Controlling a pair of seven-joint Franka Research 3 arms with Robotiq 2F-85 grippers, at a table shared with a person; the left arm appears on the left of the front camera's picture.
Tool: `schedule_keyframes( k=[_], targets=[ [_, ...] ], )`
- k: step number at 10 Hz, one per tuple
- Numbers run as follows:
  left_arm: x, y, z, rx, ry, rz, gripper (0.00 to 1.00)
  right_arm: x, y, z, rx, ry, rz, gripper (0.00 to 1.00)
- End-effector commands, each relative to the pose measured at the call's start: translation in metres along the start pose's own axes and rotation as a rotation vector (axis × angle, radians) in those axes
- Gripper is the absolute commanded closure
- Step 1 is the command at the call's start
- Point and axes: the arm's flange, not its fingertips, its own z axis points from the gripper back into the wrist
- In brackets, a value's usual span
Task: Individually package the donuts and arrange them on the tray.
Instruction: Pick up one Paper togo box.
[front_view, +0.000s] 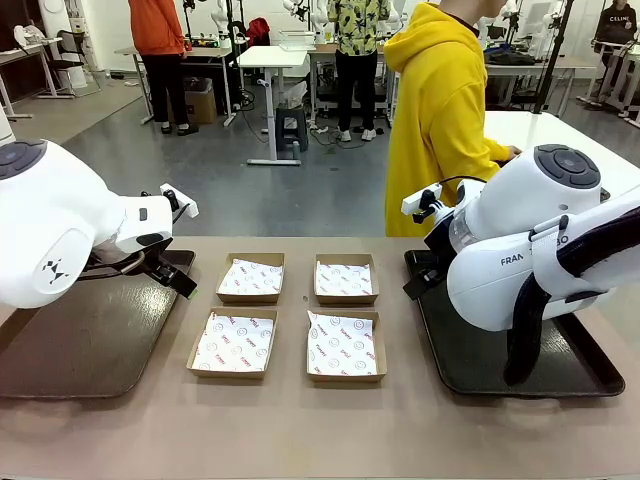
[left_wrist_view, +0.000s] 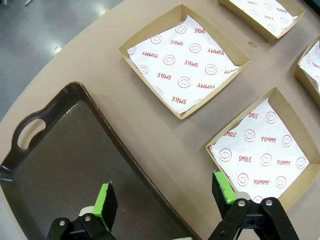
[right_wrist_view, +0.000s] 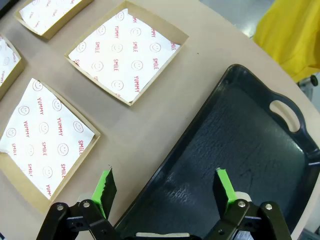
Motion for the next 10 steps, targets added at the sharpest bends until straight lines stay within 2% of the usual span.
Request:
schedule_keyframes(
  k=[1, 2, 4, 6, 8, 9, 10],
  targets=[
    [0.000, 0.000, 0.000, 0.000, 0.000, 0.000, 0.00, 0.000, 0.000, 0.000, 0.000, 0.000, 0.000, 0.00],
    [0.000, 0.000, 0.000, 0.000, 0.000, 0.000, 0.00, -0.021, 0.012, 0.024, -0.009, 0.009, 0.045, 0.00],
    [-0.039, -0.024, 0.065, -0.031, 0.048, -0.106, 0.00, -0.065, 0.046, 0.078, 0.023, 0.074, 0.089, 0.00],
    [-0.083, -0.035, 0.115, -0.103, 0.142, -0.132, 0.00, -0.113, 0.064, 0.128, -0.010, 0.146, 0.054, 0.00],
    [-0.109, -0.044, 0.134, -0.139, 0.206, -0.139, 0.00, -0.145, 0.077, 0.141, 0.012, 0.230, 0.026, 0.00],
    [-0.120, -0.044, 0.137, -0.138, 0.226, -0.124, 0.00, -0.156, 0.085, 0.146, 0.017, 0.240, 0.018, 0.00],
    [-0.122, -0.041, 0.133, -0.083, 0.216, -0.130, 0.00, -0.158, 0.085, 0.143, -0.035, 0.230, 0.038, 0.00]
  ],
)
